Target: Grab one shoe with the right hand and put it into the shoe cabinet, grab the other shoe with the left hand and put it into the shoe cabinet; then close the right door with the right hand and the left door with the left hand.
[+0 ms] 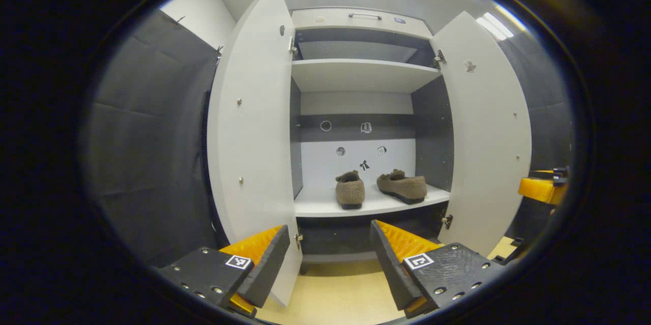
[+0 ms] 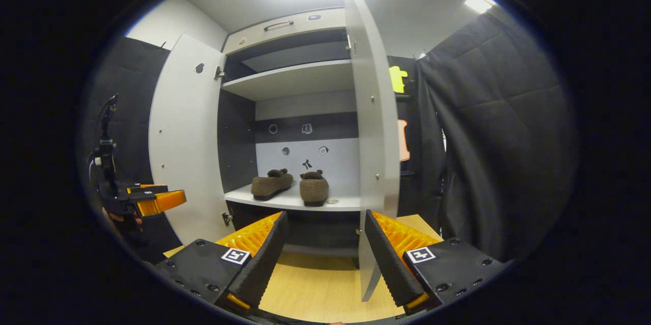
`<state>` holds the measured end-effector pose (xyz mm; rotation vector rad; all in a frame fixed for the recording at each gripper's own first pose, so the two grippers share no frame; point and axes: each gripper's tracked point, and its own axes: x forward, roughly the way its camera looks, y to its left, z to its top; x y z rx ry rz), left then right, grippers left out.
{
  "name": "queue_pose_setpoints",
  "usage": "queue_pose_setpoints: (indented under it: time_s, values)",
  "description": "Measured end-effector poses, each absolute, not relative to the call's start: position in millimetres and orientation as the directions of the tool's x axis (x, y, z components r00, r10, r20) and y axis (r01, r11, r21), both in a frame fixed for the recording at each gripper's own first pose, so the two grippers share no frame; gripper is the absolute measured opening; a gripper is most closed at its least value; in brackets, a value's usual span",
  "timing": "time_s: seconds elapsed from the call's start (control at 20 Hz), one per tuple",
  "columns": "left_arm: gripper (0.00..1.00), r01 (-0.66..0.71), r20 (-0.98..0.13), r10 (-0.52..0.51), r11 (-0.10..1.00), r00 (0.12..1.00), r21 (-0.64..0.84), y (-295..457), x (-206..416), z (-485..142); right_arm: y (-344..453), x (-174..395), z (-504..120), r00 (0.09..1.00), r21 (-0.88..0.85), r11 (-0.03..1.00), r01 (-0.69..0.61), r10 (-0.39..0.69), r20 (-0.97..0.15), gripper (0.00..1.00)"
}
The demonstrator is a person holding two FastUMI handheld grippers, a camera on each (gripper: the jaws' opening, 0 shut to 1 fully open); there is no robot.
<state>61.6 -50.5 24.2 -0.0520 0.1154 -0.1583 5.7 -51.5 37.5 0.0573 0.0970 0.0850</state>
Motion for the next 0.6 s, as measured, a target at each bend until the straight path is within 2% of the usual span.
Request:
queue_pose_setpoints:
  time_s: [0.05,0.1,0.15,0.2,0.25,0.3,0.4,0.5,0.55,0.6]
  values:
    - [0.93,0.165,-0.104,-0.172,0.984,0.980,-0.072,-49,58,26,-62,2,46,0.994,0.067,0.996,-0.058,0.064,-0.090,0.95]
    - [0.96,0.178,-0.098,-0.185,0.981,0.978,-0.081,-50,56,26,-74,-1,54,0.996,0.065,0.998,-0.026,0.032,-0.083,0.92]
    - [0.92,0.188,-0.094,-0.195,0.979,0.976,-0.084,-49,55,27,-87,-3,62,0.997,0.059,0.998,0.008,-0.003,-0.076,0.92]
    - [0.92,0.194,-0.087,-0.201,0.978,0.976,-0.082,-46,55,28,-100,-6,68,0.997,0.051,0.998,0.046,-0.042,-0.067,0.95]
    - [0.96,0.200,-0.080,-0.207,0.976,0.975,-0.083,-45,54,29,-113,-8,74,0.995,0.041,0.996,0.085,-0.082,-0.061,0.91]
    - [0.96,0.204,-0.072,-0.210,0.975,0.975,-0.086,-44,55,32,-126,-8,78,0.990,0.030,0.991,0.127,-0.125,-0.058,0.95]
    - [0.92,0.206,-0.061,-0.212,0.974,0.975,-0.096,-38,51,35,-155,-4,85,0.978,0.005,0.979,0.202,-0.202,-0.054,0.95]
    - [0.96,0.200,-0.056,-0.207,0.974,0.977,-0.106,-30,49,35,-178,4,90,0.959,-0.021,0.960,0.278,-0.278,-0.052,0.95]
    - [0.92,0.197,-0.057,-0.204,0.974,0.977,-0.108,-24,47,35,-188,8,93,0.948,-0.029,0.949,0.315,-0.316,-0.046,0.95]
    - [0.93,0.189,-0.057,-0.195,0.976,0.979,-0.108,-17,46,34,-196,14,94,0.935,-0.039,0.935,0.352,-0.354,-0.040,0.92]
